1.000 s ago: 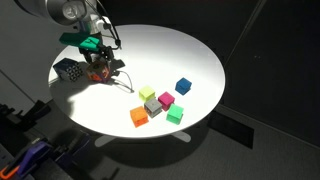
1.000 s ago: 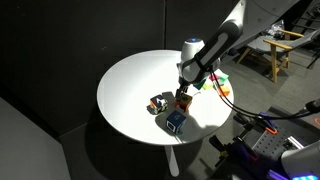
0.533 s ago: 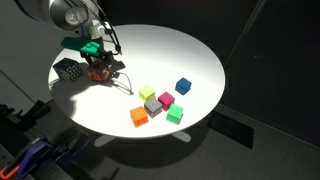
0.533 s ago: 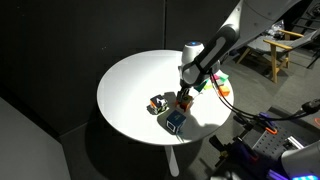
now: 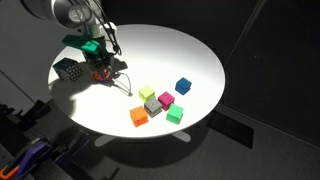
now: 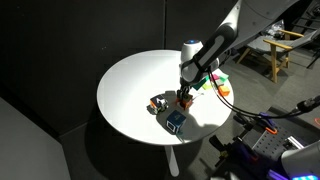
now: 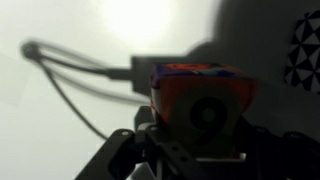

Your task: Pick up the square toy on the right and put it on top of the square toy at the back of the table.

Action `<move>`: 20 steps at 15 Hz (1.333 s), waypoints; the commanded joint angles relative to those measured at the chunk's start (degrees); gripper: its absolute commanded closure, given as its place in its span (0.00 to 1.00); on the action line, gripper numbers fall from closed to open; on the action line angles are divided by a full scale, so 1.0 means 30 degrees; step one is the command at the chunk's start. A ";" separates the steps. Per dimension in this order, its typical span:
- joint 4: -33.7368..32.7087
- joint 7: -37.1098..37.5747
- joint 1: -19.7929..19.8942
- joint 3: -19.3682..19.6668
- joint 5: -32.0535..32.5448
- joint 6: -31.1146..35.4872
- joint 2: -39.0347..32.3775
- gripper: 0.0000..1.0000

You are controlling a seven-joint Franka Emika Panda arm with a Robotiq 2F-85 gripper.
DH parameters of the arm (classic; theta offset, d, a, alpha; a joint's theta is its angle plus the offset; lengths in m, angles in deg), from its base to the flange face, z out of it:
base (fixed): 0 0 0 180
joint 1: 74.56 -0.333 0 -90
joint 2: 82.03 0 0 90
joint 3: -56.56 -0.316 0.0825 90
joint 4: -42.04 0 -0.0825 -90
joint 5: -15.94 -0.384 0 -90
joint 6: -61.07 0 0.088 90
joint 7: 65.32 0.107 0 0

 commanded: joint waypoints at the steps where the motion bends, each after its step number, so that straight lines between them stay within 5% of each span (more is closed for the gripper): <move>1: -0.0174 0.1354 -0.0529 0.0242 0.0419 -0.1243 0.0852 0.65; 6: 0.0032 0.2137 -0.0951 0.0088 0.0297 -0.1987 0.2055 0.77; 20: -0.0786 0.3210 -0.1349 -0.0578 -0.0246 -0.2505 0.3477 0.81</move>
